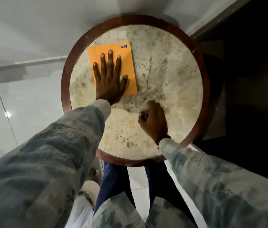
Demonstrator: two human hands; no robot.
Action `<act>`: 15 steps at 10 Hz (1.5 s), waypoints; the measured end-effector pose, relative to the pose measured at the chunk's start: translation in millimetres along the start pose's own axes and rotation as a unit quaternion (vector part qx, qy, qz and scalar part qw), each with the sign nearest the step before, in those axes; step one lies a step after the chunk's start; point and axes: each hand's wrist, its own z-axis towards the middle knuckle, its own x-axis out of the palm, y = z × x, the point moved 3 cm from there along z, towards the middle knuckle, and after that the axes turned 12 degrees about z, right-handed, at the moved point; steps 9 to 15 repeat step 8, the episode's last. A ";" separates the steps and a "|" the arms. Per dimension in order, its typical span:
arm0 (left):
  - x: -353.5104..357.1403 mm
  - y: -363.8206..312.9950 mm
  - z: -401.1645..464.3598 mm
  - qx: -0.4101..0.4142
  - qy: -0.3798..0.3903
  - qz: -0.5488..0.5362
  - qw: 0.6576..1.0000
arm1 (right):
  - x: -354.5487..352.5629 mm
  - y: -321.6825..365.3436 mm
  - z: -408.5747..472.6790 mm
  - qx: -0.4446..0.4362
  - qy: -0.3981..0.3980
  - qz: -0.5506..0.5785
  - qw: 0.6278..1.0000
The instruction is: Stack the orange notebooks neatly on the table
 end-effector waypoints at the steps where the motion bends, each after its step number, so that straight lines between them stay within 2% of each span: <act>1: 2.7 1.1 1.0 0.001 0.000 0.007 1.000 | -31.5 19.7 62.2 -0.006 -0.080 0.041 0.996; 2: 5.0 1.8 1.3 -0.001 -0.009 0.011 1.000 | -55.1 40.3 115.7 -0.013 -0.134 0.073 0.988; 3: 8.6 1.5 3.1 -0.001 -0.014 0.007 1.000 | -61.9 49.4 151.0 -0.022 -0.133 0.073 0.988; 5: 9.3 -1.0 3.7 0.001 -0.015 0.019 1.000 | -70.4 49.0 158.0 -0.027 -0.122 0.087 0.988; 6: -1.2 -1.1 -2.8 0.007 0.026 0.022 0.999 | -112.9 66.1 137.8 -0.031 -0.149 0.196 0.969; 7: -46.0 -2.0 -6.0 0.003 0.027 0.019 0.999 | -194.7 103.3 115.2 -0.079 -0.129 0.405 0.902; 8: -116.9 -8.9 -12.0 0.022 -0.046 0.053 0.997 | -315.8 150.9 66.1 -0.187 -0.021 0.525 0.830; 15: -116.9 -8.9 -12.0 0.022 -0.046 0.053 0.997 | -315.8 150.9 66.1 -0.187 -0.021 0.525 0.830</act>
